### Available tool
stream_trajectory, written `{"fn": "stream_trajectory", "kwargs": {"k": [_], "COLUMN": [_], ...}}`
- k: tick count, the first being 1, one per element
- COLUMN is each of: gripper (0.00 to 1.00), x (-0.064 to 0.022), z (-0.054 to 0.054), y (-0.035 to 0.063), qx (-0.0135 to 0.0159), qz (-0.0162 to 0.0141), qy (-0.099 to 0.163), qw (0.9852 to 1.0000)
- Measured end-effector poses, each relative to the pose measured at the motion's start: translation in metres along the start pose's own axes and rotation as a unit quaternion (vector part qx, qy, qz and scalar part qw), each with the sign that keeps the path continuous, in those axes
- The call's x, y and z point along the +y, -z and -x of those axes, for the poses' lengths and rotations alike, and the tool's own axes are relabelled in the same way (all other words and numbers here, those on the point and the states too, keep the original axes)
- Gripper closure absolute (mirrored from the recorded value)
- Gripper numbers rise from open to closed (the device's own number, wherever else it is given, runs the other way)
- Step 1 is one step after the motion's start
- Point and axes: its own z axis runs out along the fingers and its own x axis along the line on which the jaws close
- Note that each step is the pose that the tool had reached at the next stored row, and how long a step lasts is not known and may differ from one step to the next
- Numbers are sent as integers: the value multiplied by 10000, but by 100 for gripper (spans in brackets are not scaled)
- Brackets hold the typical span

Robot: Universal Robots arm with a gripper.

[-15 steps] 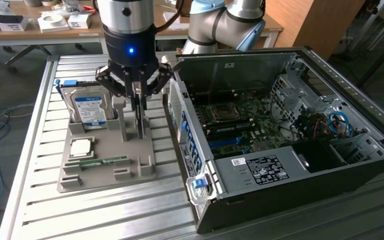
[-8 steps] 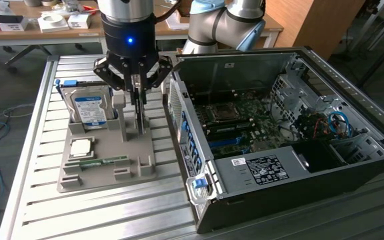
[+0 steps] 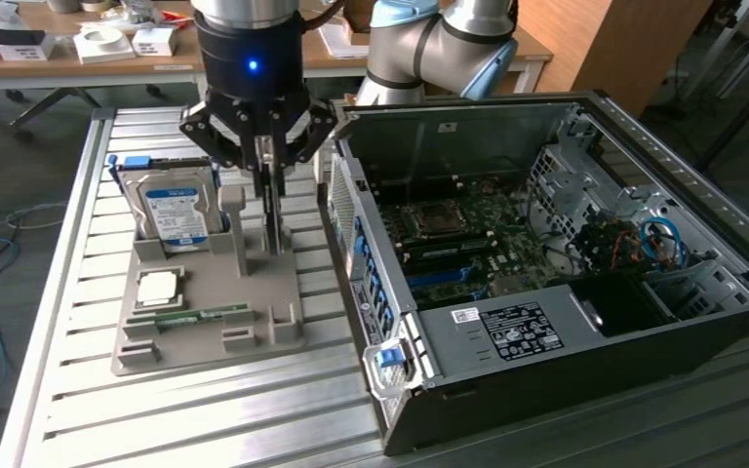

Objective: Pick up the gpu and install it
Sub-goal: 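Pick up the gpu and move the gpu toward the slot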

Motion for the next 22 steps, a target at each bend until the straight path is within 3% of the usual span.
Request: {"fn": "stream_trajectory", "kwargs": {"k": [11,13,15,22], "gripper": [74,74,74,74], "x": [22,39,48,51], "z": [12,21,26,60], "y": [469,835,1033,1033], "qx": [0,0,1,0], "qz": [0,0,-1,0], "qy": [0,0,0,0], "qw": [10000,10000,10000,10000]}}
